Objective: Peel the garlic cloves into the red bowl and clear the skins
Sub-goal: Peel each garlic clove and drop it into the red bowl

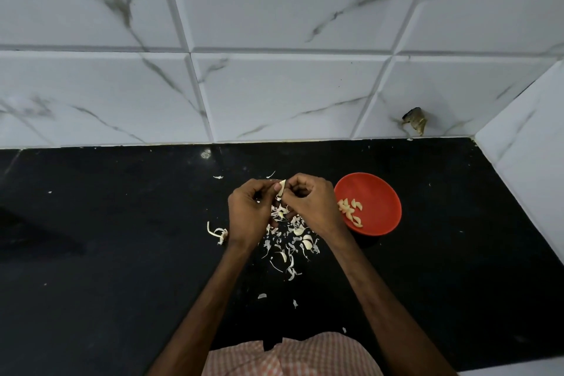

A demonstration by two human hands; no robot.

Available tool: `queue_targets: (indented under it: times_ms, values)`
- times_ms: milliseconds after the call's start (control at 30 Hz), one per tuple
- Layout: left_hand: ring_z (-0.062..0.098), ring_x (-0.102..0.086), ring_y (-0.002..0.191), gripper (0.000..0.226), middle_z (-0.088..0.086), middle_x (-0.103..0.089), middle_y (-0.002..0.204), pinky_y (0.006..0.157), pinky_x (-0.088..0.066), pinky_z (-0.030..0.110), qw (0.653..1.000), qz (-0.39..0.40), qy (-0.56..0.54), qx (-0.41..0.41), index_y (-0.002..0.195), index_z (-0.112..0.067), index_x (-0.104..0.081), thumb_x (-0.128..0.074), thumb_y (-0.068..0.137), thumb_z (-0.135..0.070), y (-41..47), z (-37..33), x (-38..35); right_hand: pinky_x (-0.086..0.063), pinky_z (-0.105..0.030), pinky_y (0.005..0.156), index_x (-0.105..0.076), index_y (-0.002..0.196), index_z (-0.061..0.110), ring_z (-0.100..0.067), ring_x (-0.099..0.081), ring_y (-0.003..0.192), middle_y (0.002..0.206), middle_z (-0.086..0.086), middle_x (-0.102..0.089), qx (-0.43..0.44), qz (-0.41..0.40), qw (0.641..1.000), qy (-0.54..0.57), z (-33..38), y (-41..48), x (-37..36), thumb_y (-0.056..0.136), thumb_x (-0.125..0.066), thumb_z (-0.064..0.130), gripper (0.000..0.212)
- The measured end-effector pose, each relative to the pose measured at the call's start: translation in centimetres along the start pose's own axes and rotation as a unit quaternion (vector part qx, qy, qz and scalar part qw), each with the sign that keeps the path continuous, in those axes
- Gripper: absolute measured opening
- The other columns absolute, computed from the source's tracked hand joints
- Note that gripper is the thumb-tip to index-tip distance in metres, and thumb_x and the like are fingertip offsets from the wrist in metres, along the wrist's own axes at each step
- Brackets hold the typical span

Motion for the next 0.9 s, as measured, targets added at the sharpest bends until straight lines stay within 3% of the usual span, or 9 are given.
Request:
queue_targets:
  times_ms: [133,233,400,533,633,767,900]
  values:
    - [0.019,-0.070,0.068,0.007,0.016,-0.072,0.087,0.043,-0.054,0.029,0.995,0.019,-0.086,0.047,0.097,-0.010,-0.076,-0.069,0.094,-0.010,0.1,0.5,-0.2,-0.060,-0.031,0.056,-0.072,0.091,0.001,-0.021,-0.071,0.066,0.078,-0.013,-0.073,-0.029,0.018,0.998,0.056,-0.4,-0.1,-0.2,0.092,-0.068,0.004,0.005]
    - [0.019,-0.071,0.070,0.007,0.016,-0.073,0.086,0.042,-0.053,0.027,0.991,0.024,-0.116,0.064,0.098,-0.010,-0.075,-0.069,0.094,-0.010,0.2,1.0,0.0,-0.060,-0.030,0.058,-0.073,0.093,0.006,-0.016,-0.073,0.070,0.079,-0.005,-0.074,-0.040,0.048,0.997,0.054,-0.6,-0.1,-0.4,0.094,-0.067,0.008,0.006]
    - [0.025,-0.070,0.067,0.005,0.005,-0.073,0.083,0.043,-0.053,0.030,0.999,0.019,-0.043,0.028,0.096,-0.016,-0.076,-0.072,0.092,-0.015,0.4,1.1,0.4,-0.063,-0.035,0.057,-0.077,0.094,0.010,-0.020,-0.073,0.069,0.077,-0.001,-0.074,-0.030,0.065,0.997,-0.035,-0.3,0.4,-0.4,0.093,-0.070,0.016,0.009]
    - [0.013,-0.069,0.072,0.007,-0.004,-0.071,0.086,0.054,-0.057,0.035,0.999,0.008,0.033,-0.016,0.097,-0.012,-0.077,-0.074,0.090,-0.013,0.5,0.8,0.4,-0.056,-0.026,0.047,-0.076,0.090,0.010,-0.022,-0.070,0.059,0.071,0.001,-0.072,-0.009,0.082,0.992,-0.096,0.2,0.7,-0.3,0.093,-0.069,0.017,0.011]
    - [0.006,-0.066,0.072,0.009,-0.009,-0.069,0.084,0.061,-0.055,0.029,0.996,0.003,0.071,-0.046,0.098,-0.012,-0.078,-0.075,0.089,-0.012,0.4,0.1,0.2,-0.052,-0.024,0.044,-0.076,0.085,0.010,-0.019,-0.067,0.052,0.065,0.000,-0.071,0.002,0.067,0.992,-0.111,0.3,0.9,-0.2,0.092,-0.070,0.016,0.011]
    - [0.002,-0.067,0.077,0.009,-0.012,-0.069,0.084,0.069,-0.050,0.018,0.994,-0.011,0.086,-0.067,0.097,-0.013,-0.079,-0.076,0.088,-0.010,0.6,-0.6,0.2,-0.056,-0.037,0.046,-0.075,0.078,0.011,-0.024,-0.067,0.050,0.061,-0.002,-0.069,0.020,0.027,0.995,-0.097,0.6,0.9,0.0,0.089,-0.071,0.014,0.012]
    - [0.006,-0.069,0.077,0.010,-0.008,-0.072,0.084,0.069,-0.057,0.031,0.996,-0.011,0.065,-0.051,0.097,-0.013,-0.079,-0.075,0.088,-0.009,0.6,-0.7,0.2,-0.051,-0.039,0.052,-0.074,0.074,0.009,-0.025,-0.065,0.054,0.060,-0.002,-0.068,0.034,-0.008,0.995,-0.098,0.9,0.8,0.0,0.085,-0.073,0.010,0.011]
Point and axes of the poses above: each hand's wrist, its own y-axis towards the middle knuckle, its own x-axis out of the back of the hand, z = x × y, the point moved 8 cm from there along y, towards the middle knuckle
